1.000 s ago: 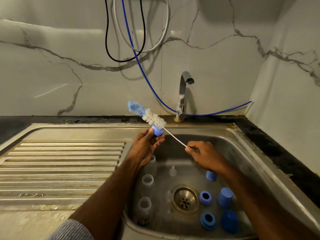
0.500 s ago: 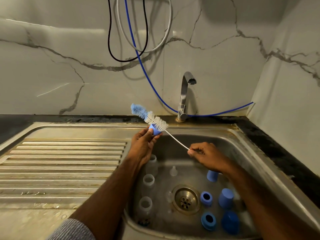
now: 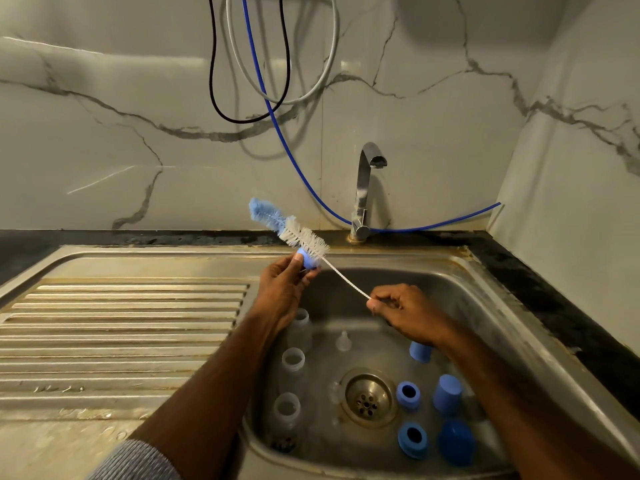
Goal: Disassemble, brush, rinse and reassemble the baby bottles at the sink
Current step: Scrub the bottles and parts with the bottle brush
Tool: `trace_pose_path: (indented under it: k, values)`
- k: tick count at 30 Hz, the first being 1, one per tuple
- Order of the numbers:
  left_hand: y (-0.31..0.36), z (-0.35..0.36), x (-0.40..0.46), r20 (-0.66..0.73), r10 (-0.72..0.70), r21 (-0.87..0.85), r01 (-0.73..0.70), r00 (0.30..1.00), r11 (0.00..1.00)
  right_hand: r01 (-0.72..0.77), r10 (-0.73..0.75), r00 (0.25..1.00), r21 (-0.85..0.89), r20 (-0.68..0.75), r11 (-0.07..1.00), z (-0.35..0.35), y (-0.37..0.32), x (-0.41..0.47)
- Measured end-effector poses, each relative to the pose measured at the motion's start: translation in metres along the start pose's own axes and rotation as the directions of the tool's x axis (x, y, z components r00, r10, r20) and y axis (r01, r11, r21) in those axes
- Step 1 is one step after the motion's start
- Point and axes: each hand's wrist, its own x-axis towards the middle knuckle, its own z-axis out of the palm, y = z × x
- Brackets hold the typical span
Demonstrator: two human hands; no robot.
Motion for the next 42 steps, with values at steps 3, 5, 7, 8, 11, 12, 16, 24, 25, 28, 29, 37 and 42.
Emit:
trace_pose_path:
  k: [3,5,7,8,11,12,16,24,25,28,29,37,42]
  values:
    - [-0.002,0.001,0.000,0.022,0.012,0.053,-0.013,1.000,0.999,-0.024,0.014,0.991,-0.076,-0.132,0.997,0.005,0.001,0.005]
    - [0.002,0.001,0.000,0.010,0.012,-0.004,-0.011,1.000,1.000,-0.045,0.037,0.993,-0.068,-0.116,0.997,0.000,0.005,0.004]
    - [0.005,0.000,0.001,0.004,0.005,-0.066,-0.005,1.000,0.998,-0.036,0.035,0.999,-0.019,-0.037,0.999,-0.005,0.007,0.000]
    - [0.004,-0.001,0.001,0.005,-0.004,-0.067,0.005,1.000,0.998,-0.022,0.022,1.000,-0.007,-0.004,1.000,-0.006,0.006,-0.001]
    - [-0.002,-0.001,-0.001,0.048,-0.028,0.054,0.025,0.998,0.998,0.006,-0.007,1.000,-0.040,-0.025,0.999,-0.001,0.002,-0.001]
    - [-0.004,-0.001,-0.002,0.070,-0.028,0.115,0.020,0.997,0.993,0.007,-0.012,0.997,-0.063,-0.080,0.998,0.002,0.002,0.001]
    - [-0.004,0.004,0.000,0.043,-0.008,0.055,0.006,0.999,0.998,-0.031,0.018,0.992,-0.100,-0.129,0.994,0.000,0.005,0.004]
    - [-0.001,0.005,-0.004,0.038,-0.022,0.083,0.019,0.999,0.996,0.015,-0.030,0.993,-0.127,-0.115,0.992,0.002,0.000,0.003]
    - [0.000,0.006,-0.003,0.033,-0.016,0.089,0.013,0.999,0.996,0.004,-0.025,0.989,-0.143,-0.148,0.990,0.002,0.002,0.004]
    - [0.004,0.004,0.000,-0.008,-0.017,-0.009,0.017,1.000,1.000,-0.009,-0.003,0.994,-0.117,-0.107,0.993,-0.004,0.008,0.002]
    - [0.004,0.003,0.001,-0.013,-0.019,-0.037,0.019,1.000,0.999,0.002,-0.008,0.997,-0.092,-0.073,0.996,-0.006,0.009,0.001]
    - [0.000,0.005,-0.003,0.066,-0.010,0.097,0.004,0.998,0.995,-0.009,-0.016,0.984,-0.140,-0.180,0.990,-0.002,0.010,0.005]
    - [0.008,0.007,-0.005,0.016,-0.039,-0.135,0.041,0.999,0.990,0.046,-0.050,0.997,-0.073,-0.052,0.996,-0.007,0.004,-0.001]
